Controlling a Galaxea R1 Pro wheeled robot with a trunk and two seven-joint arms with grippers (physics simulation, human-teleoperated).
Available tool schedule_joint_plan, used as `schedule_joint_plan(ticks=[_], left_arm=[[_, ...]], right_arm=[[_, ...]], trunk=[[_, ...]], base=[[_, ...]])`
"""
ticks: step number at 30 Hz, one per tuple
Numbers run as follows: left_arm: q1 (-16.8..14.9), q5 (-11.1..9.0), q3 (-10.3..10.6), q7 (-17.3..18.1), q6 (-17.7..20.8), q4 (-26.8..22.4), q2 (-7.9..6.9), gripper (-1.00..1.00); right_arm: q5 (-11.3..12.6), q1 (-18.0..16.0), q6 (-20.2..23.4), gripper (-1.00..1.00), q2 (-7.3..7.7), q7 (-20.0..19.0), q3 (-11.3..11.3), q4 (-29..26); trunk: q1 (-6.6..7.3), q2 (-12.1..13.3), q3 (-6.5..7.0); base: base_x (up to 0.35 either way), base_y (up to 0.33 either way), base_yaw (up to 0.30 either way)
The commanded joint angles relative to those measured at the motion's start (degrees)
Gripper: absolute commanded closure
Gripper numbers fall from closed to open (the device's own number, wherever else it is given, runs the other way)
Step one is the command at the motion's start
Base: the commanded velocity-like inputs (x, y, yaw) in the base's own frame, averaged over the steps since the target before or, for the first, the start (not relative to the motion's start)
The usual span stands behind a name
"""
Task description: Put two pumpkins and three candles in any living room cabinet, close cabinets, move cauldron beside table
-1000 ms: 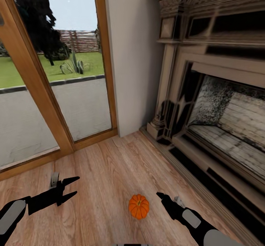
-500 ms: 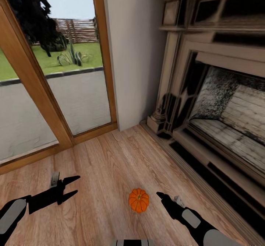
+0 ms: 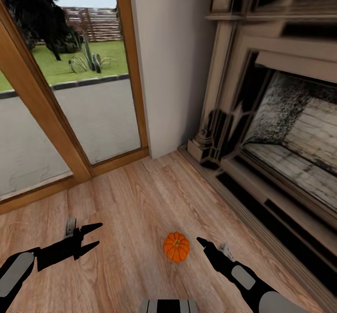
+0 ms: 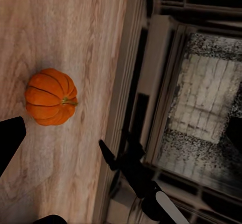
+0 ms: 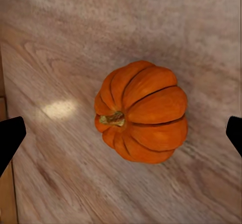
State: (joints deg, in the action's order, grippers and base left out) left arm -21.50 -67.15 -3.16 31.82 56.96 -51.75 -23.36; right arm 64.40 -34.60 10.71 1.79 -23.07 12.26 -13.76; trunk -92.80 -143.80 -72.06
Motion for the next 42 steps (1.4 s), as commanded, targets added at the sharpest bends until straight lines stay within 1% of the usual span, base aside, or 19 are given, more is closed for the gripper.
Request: schedule_joint_plan(ticks=[1,8,12,15,37,39,42], left_arm=[[0.0,0.2,-0.1,0.3,0.3,0.0,0.02,-1.00],[0.0,0.2,0.0,0.3,0.3,-0.3,-0.02,-1.00],[0.0,0.2,0.0,0.3,0.3,-0.4,-0.02,-1.00],[0.0,0.1,0.1,0.3,0.3,-0.4,-0.02,-1.00],[0.0,0.2,0.2,0.4,0.3,-0.5,0.00,-1.00],[0.0,0.2,0.2,0.4,0.3,-0.5,0.04,-1.00],[0.0,0.2,0.2,0.4,0.3,-0.6,-0.01,-1.00]], right_arm=[[0.6,0.0,0.2,-1.00,0.05,-0.2,0.3,0.0],[0.6,0.0,0.1,-1.00,0.05,-0.7,0.3,-0.2],[0.6,0.0,0.1,-1.00,0.05,-4.5,0.3,-0.1],[0.6,0.0,0.0,-1.00,0.05,-5.5,0.3,0.1],[0.6,0.0,-0.2,-1.00,0.05,-6.2,0.4,0.0],[0.6,0.0,-0.4,-1.00,0.05,-7.2,0.6,-0.1],[0.6,0.0,-1.6,-1.00,0.05,-10.5,0.7,0.1]], trunk=[[-0.01,0.0,-0.27],[-0.19,-0.1,-1.82],[-0.30,-0.2,-2.71],[-0.37,-0.2,-3.37],[-0.94,-0.5,-8.24],[-0.99,-0.5,-8.69],[-1.07,-0.6,-9.35]], base=[[0.000,0.000,0.000],[0.000,0.000,0.000],[0.000,0.000,0.000],[0.000,0.000,0.000],[0.000,0.000,0.000],[0.000,0.000,0.000],[0.000,0.000,0.000]])
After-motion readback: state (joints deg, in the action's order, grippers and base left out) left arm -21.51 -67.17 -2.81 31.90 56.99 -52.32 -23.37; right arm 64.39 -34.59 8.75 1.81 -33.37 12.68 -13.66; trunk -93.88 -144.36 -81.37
